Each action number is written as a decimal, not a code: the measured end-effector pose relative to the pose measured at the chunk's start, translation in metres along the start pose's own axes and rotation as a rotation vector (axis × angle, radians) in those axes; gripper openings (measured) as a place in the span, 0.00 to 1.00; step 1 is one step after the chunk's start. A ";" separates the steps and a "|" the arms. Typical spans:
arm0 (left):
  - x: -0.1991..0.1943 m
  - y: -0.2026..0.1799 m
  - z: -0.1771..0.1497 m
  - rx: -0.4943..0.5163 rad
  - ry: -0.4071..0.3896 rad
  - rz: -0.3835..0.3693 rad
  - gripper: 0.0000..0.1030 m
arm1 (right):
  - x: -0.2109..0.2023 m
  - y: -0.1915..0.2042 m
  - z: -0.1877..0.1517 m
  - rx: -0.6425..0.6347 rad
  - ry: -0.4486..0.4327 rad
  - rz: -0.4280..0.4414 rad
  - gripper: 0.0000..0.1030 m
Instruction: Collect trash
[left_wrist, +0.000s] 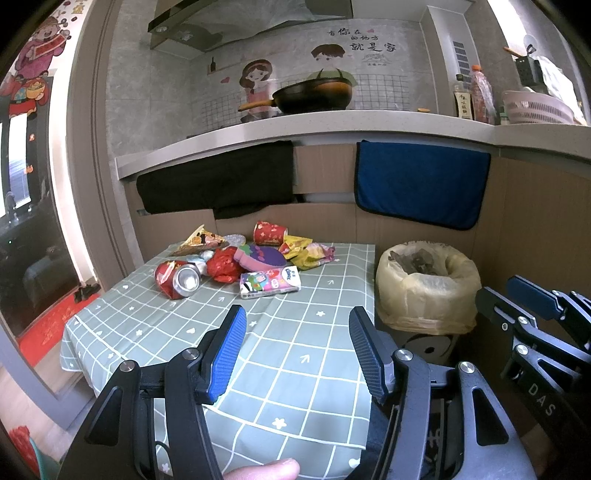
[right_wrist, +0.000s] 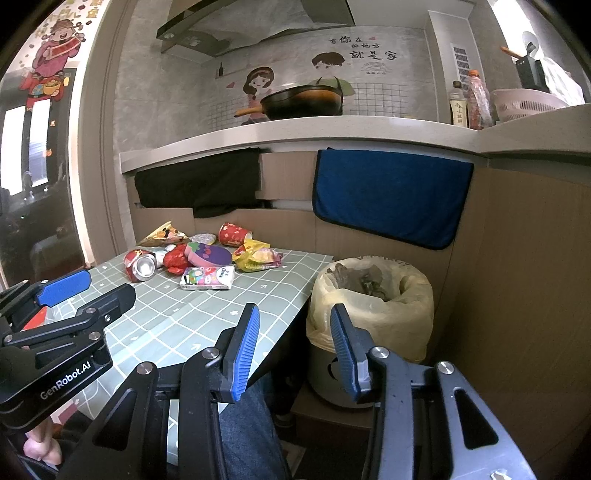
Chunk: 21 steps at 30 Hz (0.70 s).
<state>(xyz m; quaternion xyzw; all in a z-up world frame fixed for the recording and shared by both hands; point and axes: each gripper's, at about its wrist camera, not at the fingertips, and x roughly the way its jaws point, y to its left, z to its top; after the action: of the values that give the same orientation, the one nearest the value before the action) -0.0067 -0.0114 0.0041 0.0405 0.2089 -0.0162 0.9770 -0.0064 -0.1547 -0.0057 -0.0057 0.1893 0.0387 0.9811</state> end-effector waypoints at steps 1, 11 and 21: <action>0.000 0.000 0.000 -0.002 0.001 -0.001 0.57 | 0.000 0.000 0.000 -0.001 0.001 -0.001 0.37; 0.023 0.025 0.019 -0.029 0.033 -0.056 0.57 | 0.015 -0.008 0.010 -0.011 -0.011 -0.011 0.37; 0.087 0.071 0.046 -0.051 0.025 -0.003 0.57 | 0.084 0.004 0.060 -0.083 -0.049 0.044 0.37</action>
<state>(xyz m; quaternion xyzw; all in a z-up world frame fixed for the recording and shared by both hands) 0.0950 0.0539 0.0148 0.0154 0.2216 -0.0120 0.9750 0.0935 -0.1426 0.0188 -0.0414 0.1636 0.0683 0.9833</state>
